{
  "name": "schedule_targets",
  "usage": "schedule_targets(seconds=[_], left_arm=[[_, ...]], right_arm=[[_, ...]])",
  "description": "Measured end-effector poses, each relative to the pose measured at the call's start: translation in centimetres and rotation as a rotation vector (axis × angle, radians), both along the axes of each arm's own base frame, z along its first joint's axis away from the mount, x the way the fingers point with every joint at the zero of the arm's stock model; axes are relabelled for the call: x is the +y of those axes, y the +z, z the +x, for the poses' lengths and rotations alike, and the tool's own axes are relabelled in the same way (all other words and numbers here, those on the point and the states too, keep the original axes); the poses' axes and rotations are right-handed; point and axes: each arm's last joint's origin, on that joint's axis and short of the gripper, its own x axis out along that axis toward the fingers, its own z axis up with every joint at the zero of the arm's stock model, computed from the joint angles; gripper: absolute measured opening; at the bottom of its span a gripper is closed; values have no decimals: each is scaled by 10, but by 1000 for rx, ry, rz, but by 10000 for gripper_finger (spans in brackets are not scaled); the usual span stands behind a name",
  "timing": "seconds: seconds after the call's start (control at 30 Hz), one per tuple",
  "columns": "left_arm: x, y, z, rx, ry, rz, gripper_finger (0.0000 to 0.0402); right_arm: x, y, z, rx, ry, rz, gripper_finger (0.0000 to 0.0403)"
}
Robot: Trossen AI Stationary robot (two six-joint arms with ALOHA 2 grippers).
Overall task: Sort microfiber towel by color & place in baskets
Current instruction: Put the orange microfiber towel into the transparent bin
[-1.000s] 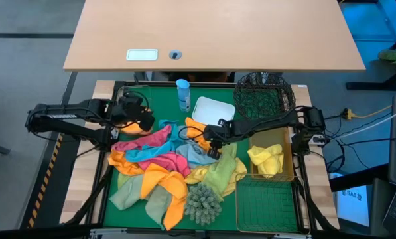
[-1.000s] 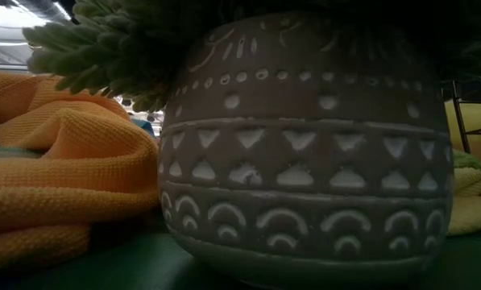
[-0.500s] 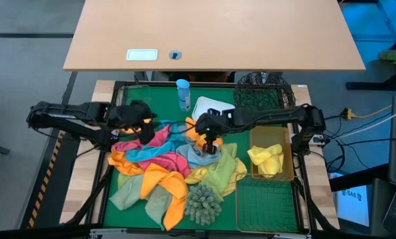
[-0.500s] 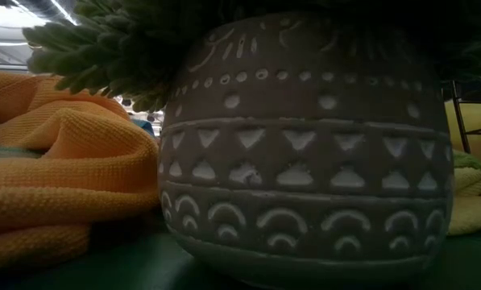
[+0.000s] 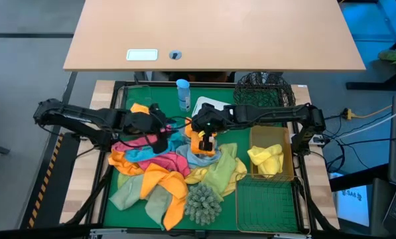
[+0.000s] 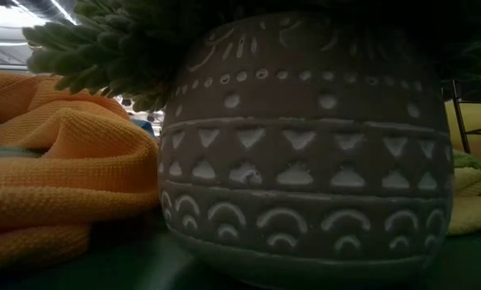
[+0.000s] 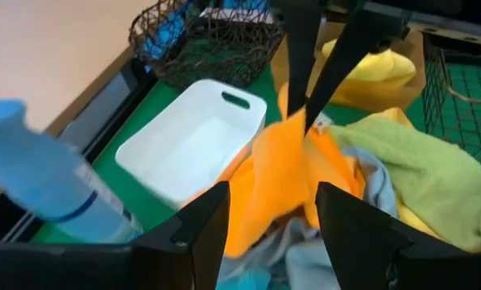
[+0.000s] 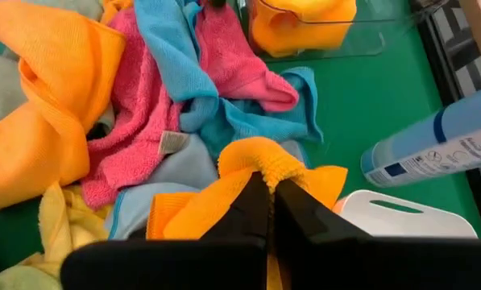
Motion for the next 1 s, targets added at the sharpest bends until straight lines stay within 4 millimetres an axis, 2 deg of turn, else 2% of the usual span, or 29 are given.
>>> schedule_targets(seconds=[0.37,0.73,0.87,1.0], left_arm=[[-4,-27,36,55,-27,37,180],[-6,-47,53,103,-27,41,179],[-6,-47,54,96,-27,40,155],[-6,-47,53,97,-27,40,105]], right_arm=[[1,5,5,-72,76,-20,2],[4,11,11,-157,173,-11,3],[4,11,11,-156,173,-11,5],[4,11,11,-155,172,-11,6]])
